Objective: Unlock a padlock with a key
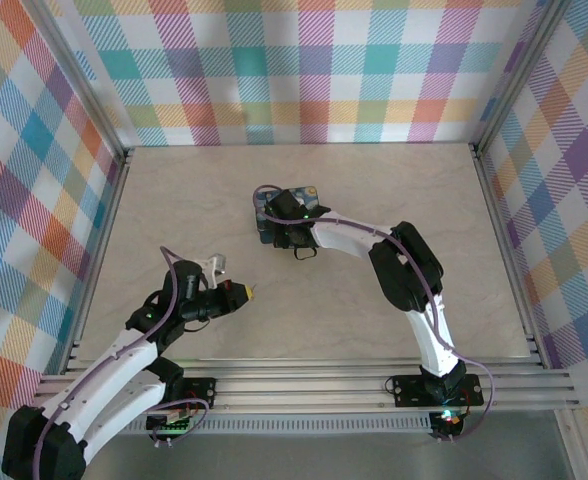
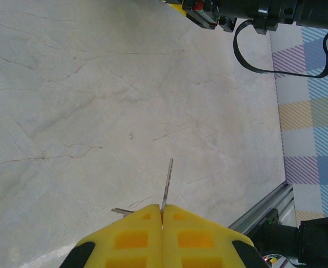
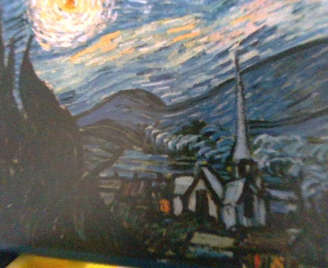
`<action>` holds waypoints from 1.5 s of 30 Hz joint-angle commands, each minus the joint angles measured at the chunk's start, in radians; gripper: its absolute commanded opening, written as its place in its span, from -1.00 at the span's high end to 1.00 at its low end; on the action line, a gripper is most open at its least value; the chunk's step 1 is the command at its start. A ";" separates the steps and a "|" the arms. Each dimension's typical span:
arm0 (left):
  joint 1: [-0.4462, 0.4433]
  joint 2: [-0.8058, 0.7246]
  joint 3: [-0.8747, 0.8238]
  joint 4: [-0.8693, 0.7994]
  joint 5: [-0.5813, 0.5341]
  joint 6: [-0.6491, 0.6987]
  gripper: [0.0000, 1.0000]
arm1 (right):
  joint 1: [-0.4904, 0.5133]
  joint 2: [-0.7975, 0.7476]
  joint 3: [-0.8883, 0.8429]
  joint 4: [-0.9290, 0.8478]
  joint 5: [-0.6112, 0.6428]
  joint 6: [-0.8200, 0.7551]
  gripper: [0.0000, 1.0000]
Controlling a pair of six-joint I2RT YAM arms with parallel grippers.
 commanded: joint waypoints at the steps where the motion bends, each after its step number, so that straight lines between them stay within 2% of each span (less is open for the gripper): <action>1: 0.011 -0.013 -0.012 -0.024 -0.010 -0.001 1.00 | 0.003 0.026 0.027 -0.019 -0.001 -0.025 0.09; 9: 0.011 0.017 0.008 -0.026 0.013 0.014 1.00 | 0.001 0.049 0.045 -0.040 0.010 -0.054 0.12; 14: 0.011 0.029 0.018 -0.040 0.025 0.027 1.00 | -0.005 0.057 0.065 -0.050 0.024 -0.077 0.25; 21: 0.012 0.037 0.024 -0.070 0.044 0.033 1.00 | -0.037 0.044 0.120 -0.101 -0.014 -0.184 0.72; 25: 0.012 0.081 0.057 -0.043 0.092 0.062 1.00 | -0.078 -0.016 0.047 -0.115 -0.071 -0.210 1.00; 29: 0.012 0.152 0.121 -0.054 0.114 0.126 1.00 | -0.107 -0.124 -0.132 -0.071 -0.135 -0.172 1.00; 33: 0.012 0.232 0.190 -0.032 0.133 0.215 1.00 | -0.113 -0.226 -0.269 -0.085 -0.144 -0.136 1.00; 38: 0.000 0.389 0.192 0.163 0.203 0.259 1.00 | -0.115 -0.345 -0.407 -0.154 -0.144 0.002 1.00; 42: -0.013 0.471 0.230 0.190 0.248 0.358 1.00 | -0.112 -0.425 -0.468 -0.211 -0.215 0.074 1.00; 45: -0.020 0.490 0.210 0.261 0.266 0.369 1.00 | -0.113 -0.495 -0.498 -0.241 -0.257 0.159 1.00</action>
